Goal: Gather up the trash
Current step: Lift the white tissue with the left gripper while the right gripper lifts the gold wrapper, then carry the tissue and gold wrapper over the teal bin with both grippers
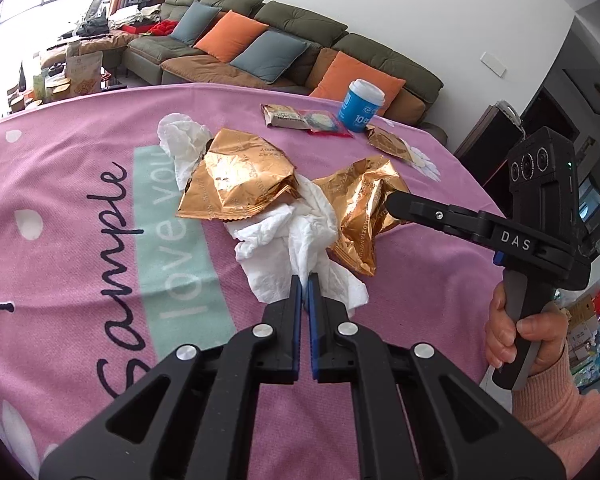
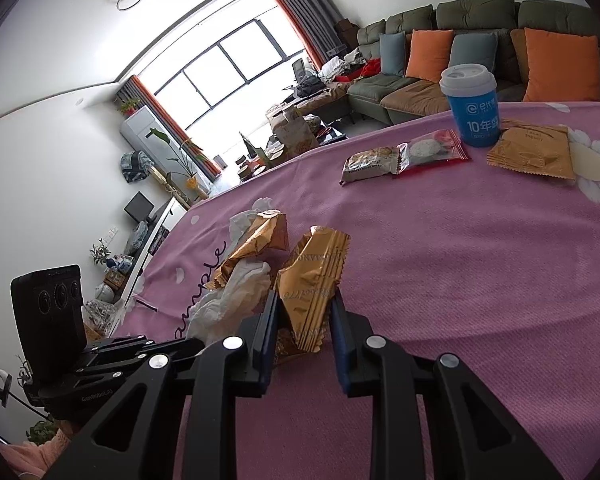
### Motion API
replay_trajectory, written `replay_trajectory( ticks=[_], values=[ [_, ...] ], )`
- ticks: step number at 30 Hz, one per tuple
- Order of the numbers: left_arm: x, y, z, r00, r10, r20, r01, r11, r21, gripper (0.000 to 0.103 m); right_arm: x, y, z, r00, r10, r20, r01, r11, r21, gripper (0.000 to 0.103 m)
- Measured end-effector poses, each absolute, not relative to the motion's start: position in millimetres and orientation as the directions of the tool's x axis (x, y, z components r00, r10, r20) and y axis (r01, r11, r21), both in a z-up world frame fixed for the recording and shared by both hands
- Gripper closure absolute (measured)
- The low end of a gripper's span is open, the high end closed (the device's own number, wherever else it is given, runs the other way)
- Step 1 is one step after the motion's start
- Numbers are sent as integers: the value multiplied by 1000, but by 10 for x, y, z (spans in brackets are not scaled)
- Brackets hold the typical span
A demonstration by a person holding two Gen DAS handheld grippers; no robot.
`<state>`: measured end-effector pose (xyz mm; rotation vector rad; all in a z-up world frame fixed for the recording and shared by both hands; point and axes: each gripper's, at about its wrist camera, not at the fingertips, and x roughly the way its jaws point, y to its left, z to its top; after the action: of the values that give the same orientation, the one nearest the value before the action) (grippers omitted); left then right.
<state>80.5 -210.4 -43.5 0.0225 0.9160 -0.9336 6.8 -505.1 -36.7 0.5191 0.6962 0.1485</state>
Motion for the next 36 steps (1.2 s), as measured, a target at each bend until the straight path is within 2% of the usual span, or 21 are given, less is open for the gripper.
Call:
replay_trajectory(
  ticks=[15, 36],
  values=[
    [384, -1203, -229, 336, -690, -641, 695, 641, -326, 99, -35, -4807, -62, 793, 322, -517, -48, 880, 473, 80],
    [187, -103, -70, 535, -575, -619, 516, 802, -299, 99, 479, -3667, -86, 666, 564, -488, -283, 797, 534, 80]
  ],
)
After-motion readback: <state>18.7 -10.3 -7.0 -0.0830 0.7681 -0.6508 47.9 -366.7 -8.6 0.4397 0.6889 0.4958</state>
